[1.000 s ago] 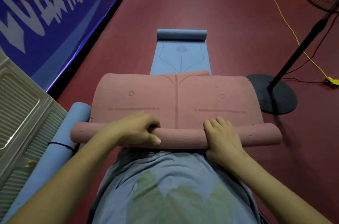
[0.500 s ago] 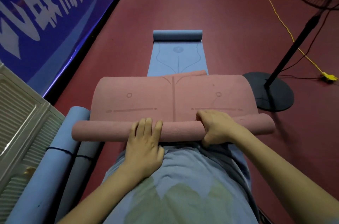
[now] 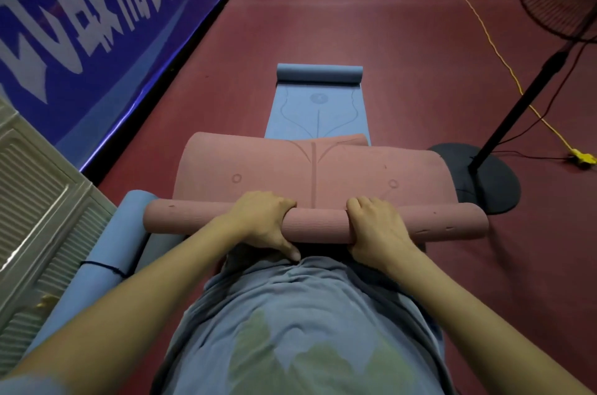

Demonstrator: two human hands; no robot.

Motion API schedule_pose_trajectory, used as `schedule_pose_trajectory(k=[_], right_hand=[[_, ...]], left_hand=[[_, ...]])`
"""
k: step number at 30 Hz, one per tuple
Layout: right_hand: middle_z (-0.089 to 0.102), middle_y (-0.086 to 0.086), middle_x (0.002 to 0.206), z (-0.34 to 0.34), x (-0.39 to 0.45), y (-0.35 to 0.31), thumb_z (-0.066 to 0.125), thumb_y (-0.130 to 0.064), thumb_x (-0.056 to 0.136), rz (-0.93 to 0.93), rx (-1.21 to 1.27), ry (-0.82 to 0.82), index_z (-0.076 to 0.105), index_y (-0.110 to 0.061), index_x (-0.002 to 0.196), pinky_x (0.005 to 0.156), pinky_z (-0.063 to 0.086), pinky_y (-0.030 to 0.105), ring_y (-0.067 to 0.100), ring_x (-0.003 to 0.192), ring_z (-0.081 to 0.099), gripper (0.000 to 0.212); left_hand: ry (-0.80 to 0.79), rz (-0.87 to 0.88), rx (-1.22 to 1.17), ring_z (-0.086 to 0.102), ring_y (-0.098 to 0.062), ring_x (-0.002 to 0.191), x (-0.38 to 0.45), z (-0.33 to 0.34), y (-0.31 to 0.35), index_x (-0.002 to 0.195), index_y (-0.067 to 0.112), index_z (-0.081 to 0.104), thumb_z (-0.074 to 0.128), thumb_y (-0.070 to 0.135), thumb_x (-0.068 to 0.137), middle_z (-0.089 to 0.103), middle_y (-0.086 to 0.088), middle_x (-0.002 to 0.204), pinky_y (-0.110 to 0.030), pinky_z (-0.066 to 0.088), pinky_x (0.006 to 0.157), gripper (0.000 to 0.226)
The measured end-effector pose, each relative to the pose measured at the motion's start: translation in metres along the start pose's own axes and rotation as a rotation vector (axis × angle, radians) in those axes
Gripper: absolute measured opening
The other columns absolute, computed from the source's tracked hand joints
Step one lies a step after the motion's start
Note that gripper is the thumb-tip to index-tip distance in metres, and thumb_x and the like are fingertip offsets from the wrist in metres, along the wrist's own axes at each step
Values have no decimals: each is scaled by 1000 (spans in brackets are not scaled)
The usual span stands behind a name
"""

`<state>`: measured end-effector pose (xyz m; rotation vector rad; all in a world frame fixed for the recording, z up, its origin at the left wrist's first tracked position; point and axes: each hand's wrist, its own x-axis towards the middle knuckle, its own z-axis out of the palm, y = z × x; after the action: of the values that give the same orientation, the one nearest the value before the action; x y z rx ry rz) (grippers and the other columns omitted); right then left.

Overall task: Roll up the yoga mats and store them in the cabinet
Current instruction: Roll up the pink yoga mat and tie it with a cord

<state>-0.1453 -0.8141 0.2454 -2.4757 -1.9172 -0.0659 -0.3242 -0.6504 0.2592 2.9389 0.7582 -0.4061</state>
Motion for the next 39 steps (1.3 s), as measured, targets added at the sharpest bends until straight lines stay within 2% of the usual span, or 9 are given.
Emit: schedule_pose_trajectory(k=[5, 8, 12, 16, 21, 24, 27, 33, 39], right_hand=[[60, 11, 93, 32, -18, -4, 69, -4, 51, 9, 59, 312, 61, -9, 93, 77, 48, 44, 37, 91, 55, 43], [57, 9, 89, 38, -13, 0, 69, 0, 49, 32, 6, 345, 62, -11, 92, 71, 43, 41, 36, 83, 53, 46], [56, 5, 98, 15, 13, 1, 76, -8, 51, 23, -57, 89, 56, -16, 100, 71, 33, 37, 31, 93, 55, 53], [60, 4, 117, -9, 37, 7, 74, -20, 69, -14, -20, -241, 52, -19, 115, 84, 44, 34, 28, 112, 57, 51], [68, 3, 101, -26, 68, 14, 82, -20, 54, 31, 45, -557, 58, -21, 108, 74, 55, 35, 27, 88, 66, 60], [67, 2, 100, -37, 79, 18, 84, -14, 50, 52, 136, -698, 59, -22, 111, 77, 59, 44, 26, 85, 66, 66], [65, 3, 107, -40, 81, 18, 84, -11, 57, 22, 158, -732, 57, -20, 117, 62, 54, 32, 23, 85, 63, 66], [47, 5, 124, -18, 66, 25, 88, -33, 55, -30, 64, -376, 46, -18, 122, 76, 35, 35, 29, 112, 49, 80], [60, 3, 123, -22, 72, 26, 86, -42, 58, -44, 3, -309, 50, -25, 115, 82, 38, 39, 30, 112, 52, 70]], left_hand=[[-36, 49, -42, 66, -25, 93, 5, -7, -2, 104, 32, 60, 80, 79, 53, 71, 7, 100, -37, 52, 74, 71], [-15, 44, -15, 66, -27, 96, 6, 1, 0, 106, 31, 58, 78, 75, 60, 71, 3, 105, -35, 43, 69, 66], [149, -40, 54, 53, -27, 105, -3, 17, 2, 110, 28, 55, 61, 77, 62, 60, 1, 110, -40, 42, 85, 69], [498, -158, -36, 41, -28, 94, -19, 41, 17, 104, 18, 51, 59, 64, 56, 44, -2, 101, -42, 35, 82, 67], [751, -93, 35, 46, -33, 93, -23, 60, 24, 114, 7, 60, 71, 42, 63, 53, -10, 102, -45, 35, 84, 62], [734, -81, 95, 52, -37, 101, -21, 63, 28, 128, 0, 58, 69, 35, 64, 57, -15, 111, -47, 39, 94, 73], [699, -91, 111, 53, -35, 98, -14, 61, 24, 125, 2, 58, 68, 42, 63, 59, -13, 108, -46, 40, 90, 74], [596, -68, 165, 56, -32, 87, 7, 50, 8, 106, 13, 60, 74, 47, 55, 61, -7, 95, -42, 39, 76, 63], [290, -105, 85, 66, -30, 100, 32, 10, -4, 110, 21, 58, 81, 74, 56, 71, -3, 107, -38, 39, 79, 79]])
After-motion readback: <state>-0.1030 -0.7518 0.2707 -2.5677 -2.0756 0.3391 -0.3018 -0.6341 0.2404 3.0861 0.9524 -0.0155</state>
